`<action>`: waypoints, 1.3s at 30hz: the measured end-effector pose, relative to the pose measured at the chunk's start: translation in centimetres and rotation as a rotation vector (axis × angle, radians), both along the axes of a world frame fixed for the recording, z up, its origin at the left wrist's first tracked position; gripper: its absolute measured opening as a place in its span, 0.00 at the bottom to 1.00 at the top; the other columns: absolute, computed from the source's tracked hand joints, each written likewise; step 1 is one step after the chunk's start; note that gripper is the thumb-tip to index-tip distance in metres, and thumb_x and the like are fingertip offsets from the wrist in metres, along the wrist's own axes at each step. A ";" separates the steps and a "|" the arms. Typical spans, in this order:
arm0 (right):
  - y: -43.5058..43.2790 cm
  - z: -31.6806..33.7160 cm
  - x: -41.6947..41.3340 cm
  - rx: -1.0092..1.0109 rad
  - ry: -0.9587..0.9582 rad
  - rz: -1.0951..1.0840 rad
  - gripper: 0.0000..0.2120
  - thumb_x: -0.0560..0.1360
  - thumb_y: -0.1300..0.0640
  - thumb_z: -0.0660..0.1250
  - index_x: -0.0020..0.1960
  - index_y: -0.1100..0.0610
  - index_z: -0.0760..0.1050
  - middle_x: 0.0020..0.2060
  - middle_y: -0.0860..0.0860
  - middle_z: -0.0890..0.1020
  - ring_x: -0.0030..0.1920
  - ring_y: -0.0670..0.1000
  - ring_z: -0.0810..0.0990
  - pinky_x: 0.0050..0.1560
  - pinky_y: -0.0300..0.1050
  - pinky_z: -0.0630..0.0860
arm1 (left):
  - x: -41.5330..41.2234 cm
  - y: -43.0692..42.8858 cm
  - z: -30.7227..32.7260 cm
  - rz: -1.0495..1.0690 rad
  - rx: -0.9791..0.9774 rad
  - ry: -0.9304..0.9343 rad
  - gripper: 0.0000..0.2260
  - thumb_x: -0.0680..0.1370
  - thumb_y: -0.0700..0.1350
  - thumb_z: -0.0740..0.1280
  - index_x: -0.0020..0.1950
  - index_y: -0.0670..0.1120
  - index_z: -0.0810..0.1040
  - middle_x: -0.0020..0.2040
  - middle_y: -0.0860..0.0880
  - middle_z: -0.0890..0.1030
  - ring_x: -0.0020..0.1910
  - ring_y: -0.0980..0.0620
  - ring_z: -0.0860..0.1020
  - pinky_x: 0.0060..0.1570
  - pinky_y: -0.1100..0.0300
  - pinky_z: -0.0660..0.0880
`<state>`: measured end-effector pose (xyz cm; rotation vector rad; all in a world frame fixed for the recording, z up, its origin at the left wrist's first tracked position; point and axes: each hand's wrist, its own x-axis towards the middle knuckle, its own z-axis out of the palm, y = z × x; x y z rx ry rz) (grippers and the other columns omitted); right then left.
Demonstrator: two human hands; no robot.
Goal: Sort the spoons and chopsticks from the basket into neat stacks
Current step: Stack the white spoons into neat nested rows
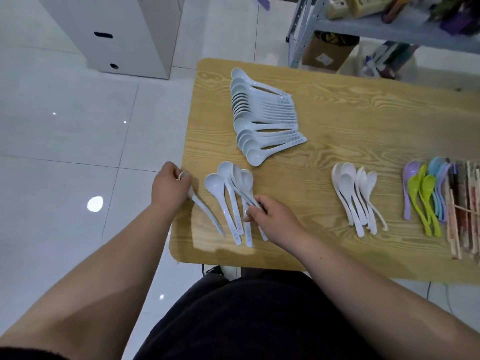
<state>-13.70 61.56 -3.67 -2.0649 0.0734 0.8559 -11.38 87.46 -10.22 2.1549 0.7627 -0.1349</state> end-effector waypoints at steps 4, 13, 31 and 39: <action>2.4 0.5 0.4 0.121 0.004 0.056 0.07 0.82 0.50 0.62 0.53 0.49 0.78 0.46 0.41 0.85 0.51 0.47 0.83 0.55 0.56 0.80 | -2.4 -0.2 3.4 0.176 -0.304 -0.186 0.07 0.76 0.36 0.59 0.44 0.47 0.63 0.47 0.48 0.83 0.46 0.48 0.83 0.44 0.50 0.80; 4.2 1.8 -1.3 0.165 -0.053 0.158 0.08 0.84 0.51 0.60 0.54 0.53 0.76 0.45 0.49 0.82 0.44 0.43 0.86 0.43 0.48 0.78 | -2.0 -4.4 7.8 0.300 -0.860 -0.202 0.08 0.80 0.50 0.69 0.57 0.49 0.78 0.44 0.48 0.84 0.46 0.45 0.84 0.51 0.45 0.82; -6.2 0.0 8.4 -0.009 -0.043 0.187 0.08 0.83 0.48 0.61 0.55 0.44 0.79 0.45 0.43 0.81 0.44 0.47 0.79 0.52 0.51 0.77 | 6.0 -12.5 6.1 -0.031 -0.662 -0.162 0.07 0.78 0.49 0.69 0.56 0.52 0.81 0.52 0.58 0.83 0.49 0.63 0.80 0.48 0.66 0.73; -11.0 -6.4 18.0 -0.460 -0.798 0.835 0.21 0.79 0.45 0.60 0.66 0.55 0.78 0.47 0.55 0.82 0.47 0.61 0.82 0.44 0.54 0.79 | 8.5 -10.5 1.1 -0.380 0.063 -0.226 0.25 0.75 0.56 0.69 0.69 0.47 0.73 0.66 0.47 0.71 0.68 0.47 0.67 0.69 0.55 0.64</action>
